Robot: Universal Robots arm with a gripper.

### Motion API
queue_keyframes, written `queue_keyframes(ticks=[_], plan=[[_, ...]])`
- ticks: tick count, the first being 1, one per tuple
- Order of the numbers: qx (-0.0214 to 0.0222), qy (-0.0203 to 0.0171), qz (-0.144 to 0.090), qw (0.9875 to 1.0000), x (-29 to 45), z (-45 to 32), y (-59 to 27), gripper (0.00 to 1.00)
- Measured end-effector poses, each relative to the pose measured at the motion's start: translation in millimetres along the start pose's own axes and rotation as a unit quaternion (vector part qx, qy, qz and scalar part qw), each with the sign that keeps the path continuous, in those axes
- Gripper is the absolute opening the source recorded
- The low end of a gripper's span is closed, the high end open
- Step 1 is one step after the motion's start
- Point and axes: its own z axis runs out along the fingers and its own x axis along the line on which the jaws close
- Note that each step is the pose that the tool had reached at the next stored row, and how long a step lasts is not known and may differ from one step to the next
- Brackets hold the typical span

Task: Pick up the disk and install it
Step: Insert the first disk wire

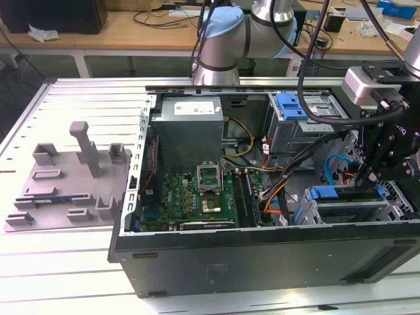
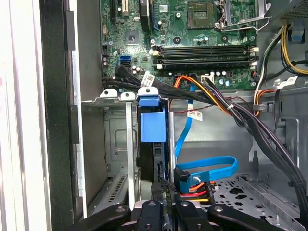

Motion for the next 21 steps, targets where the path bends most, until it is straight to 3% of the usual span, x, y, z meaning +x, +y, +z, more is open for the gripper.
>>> queue_keyframes(ticks=[21], plan=[[0.0,0.0002,-0.001,1.0,0.3,7.2,0.1,0.17]])
